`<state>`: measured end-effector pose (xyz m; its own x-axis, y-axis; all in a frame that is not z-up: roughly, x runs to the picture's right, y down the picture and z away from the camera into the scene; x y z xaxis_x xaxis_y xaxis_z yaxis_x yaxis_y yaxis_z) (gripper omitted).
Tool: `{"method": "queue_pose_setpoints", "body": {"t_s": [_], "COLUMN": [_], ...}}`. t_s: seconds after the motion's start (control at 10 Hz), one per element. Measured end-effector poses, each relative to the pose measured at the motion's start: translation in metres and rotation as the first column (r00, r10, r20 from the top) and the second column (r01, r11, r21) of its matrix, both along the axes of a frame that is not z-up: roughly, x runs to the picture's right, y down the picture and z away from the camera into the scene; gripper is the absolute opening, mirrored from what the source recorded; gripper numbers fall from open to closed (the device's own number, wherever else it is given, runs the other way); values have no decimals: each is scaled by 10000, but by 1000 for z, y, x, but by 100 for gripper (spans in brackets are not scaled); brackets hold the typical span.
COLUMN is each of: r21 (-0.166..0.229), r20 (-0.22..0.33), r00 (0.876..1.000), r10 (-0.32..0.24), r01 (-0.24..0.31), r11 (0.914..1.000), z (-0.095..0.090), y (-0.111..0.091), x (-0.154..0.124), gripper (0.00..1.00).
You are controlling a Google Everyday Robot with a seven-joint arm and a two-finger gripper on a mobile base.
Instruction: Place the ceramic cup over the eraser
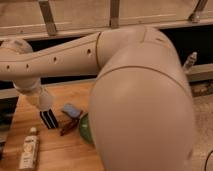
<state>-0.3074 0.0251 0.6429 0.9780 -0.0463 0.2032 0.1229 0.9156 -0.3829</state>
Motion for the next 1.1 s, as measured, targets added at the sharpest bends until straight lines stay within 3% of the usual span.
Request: {"method": "queue_pose_setpoints", "body": {"t_s": [0.6,1.1], "r21": [-449,-686], "r20": [-541,-693], "r00": [9963,9947], "r10": [-664,-756], "r01": [640,708], "r11": [9969,9951], "z": [14,19], "y": [14,23], "x": [8,13], "gripper": [0,0]}}
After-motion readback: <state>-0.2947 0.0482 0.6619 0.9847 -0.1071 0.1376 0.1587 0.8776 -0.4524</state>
